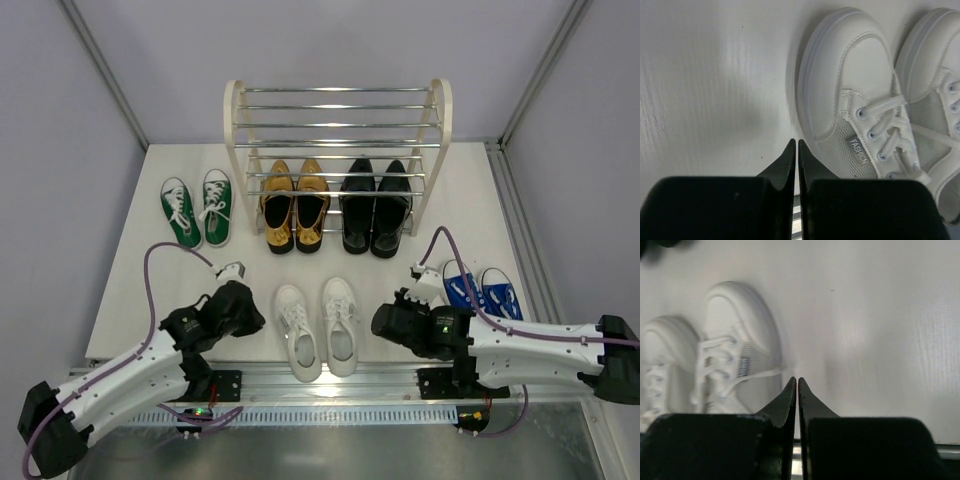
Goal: Place and organize the shoes onto the shoe shelf
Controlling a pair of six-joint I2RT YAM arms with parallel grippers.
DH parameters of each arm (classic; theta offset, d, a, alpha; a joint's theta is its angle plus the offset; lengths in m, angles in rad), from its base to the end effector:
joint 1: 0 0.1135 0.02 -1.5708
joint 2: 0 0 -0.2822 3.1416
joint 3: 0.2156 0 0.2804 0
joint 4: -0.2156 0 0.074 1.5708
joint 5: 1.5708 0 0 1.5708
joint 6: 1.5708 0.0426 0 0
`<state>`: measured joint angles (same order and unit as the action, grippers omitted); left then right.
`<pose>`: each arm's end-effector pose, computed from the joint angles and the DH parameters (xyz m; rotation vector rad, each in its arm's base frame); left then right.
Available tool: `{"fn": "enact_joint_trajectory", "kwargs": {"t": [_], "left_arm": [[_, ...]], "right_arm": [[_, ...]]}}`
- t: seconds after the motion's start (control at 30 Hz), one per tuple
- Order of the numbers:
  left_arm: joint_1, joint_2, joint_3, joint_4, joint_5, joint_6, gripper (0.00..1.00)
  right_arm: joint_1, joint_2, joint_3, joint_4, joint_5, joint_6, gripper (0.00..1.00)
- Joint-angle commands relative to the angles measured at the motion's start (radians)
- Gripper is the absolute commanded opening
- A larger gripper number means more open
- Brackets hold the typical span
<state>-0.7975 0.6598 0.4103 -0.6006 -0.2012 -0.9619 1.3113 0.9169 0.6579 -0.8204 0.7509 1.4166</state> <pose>0.1134 -0.1040 0.1900 -0.2972 2.4602 -0.5597 0.0738 0.1647 0.2326 0.3463 2.2736 0.3764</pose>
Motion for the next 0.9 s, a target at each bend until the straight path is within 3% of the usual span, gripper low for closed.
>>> {"fn": "enact_joint_trajectory", "kwargs": {"t": [0.0, 0.13, 0.33, 0.7, 0.87], "left_arm": [[-0.003, 0.043, -0.03, 0.104, 0.014, -0.001, 0.0], [-0.003, 0.069, -0.045, 0.156, 0.057, -0.012, 0.0], [-0.023, 0.139, -0.071, 0.288, 0.132, -0.057, 0.0], [-0.19, 0.3, -0.104, 0.466, 0.096, -0.167, 0.0], [-0.198, 0.343, -0.07, 0.486, 0.056, -0.161, 0.0]], "right_arm": [[-0.055, -0.001, -0.107, 0.068, -0.031, -0.037, 0.04], [-0.078, 0.043, -0.144, 0.248, -0.093, -0.116, 0.04], [-0.098, 0.249, -0.12, 0.489, -0.225, -0.254, 0.04], [-0.133, 0.447, -0.015, 0.621, -0.386, -0.406, 0.04], [-0.133, 0.456, 0.009, 0.594, -0.4, -0.439, 0.04]]}}
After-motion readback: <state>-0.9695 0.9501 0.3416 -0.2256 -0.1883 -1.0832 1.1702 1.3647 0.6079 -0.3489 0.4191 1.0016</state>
